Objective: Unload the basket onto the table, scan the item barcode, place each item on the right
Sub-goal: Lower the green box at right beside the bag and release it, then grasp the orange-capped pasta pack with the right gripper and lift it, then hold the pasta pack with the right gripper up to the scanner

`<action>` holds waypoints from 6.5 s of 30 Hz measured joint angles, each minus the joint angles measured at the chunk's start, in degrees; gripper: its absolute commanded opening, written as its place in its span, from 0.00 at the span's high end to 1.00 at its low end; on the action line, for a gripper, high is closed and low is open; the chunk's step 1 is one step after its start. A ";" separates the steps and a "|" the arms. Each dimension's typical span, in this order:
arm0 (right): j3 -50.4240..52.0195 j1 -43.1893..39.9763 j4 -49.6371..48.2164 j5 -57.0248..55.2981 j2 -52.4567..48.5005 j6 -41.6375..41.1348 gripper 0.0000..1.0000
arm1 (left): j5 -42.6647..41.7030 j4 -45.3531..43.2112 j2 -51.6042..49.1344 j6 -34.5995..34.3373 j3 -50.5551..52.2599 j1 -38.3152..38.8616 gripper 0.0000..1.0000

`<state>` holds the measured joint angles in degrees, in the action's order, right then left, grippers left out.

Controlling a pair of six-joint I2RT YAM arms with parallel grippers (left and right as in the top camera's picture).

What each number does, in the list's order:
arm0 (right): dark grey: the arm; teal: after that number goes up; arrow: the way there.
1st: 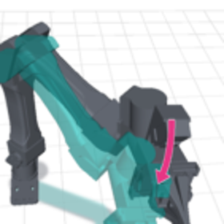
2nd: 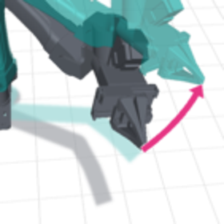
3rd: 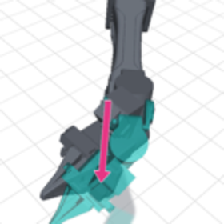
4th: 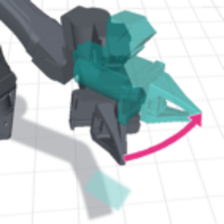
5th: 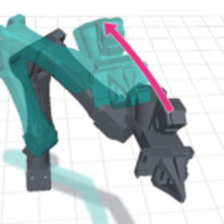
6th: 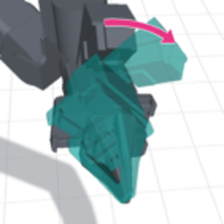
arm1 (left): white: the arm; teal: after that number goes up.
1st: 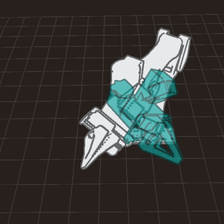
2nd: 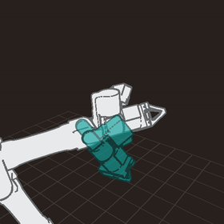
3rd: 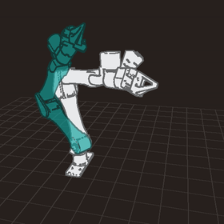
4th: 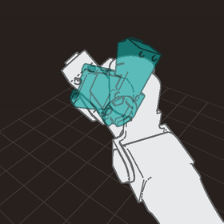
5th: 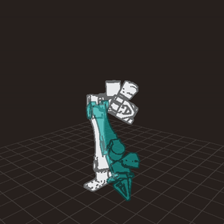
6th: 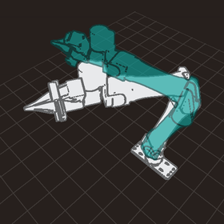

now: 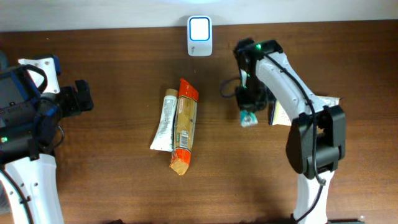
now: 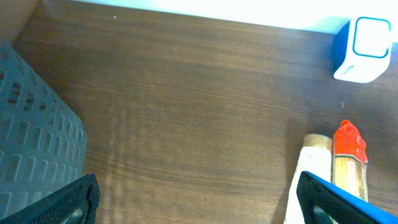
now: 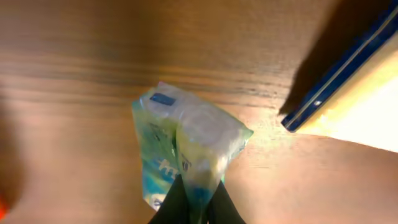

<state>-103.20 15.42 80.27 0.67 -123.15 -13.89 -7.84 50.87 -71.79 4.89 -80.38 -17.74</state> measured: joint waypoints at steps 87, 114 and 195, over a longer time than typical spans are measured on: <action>-1.29 9.22 -9.70 24.00 -6.99 10.58 0.17 | 0.00 -0.02 0.00 -0.02 0.00 0.00 0.01; -4.17 18.56 -0.94 -5.22 -0.70 -6.25 0.83 | 0.00 -0.07 0.00 -0.02 0.00 0.00 0.01; -15.63 18.91 -54.23 -20.83 3.39 36.06 0.96 | 0.02 -0.11 0.00 -0.02 0.00 0.00 0.01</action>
<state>-118.83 34.33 26.04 -20.16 -119.77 22.17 -7.81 50.76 -71.79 4.86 -80.38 -17.74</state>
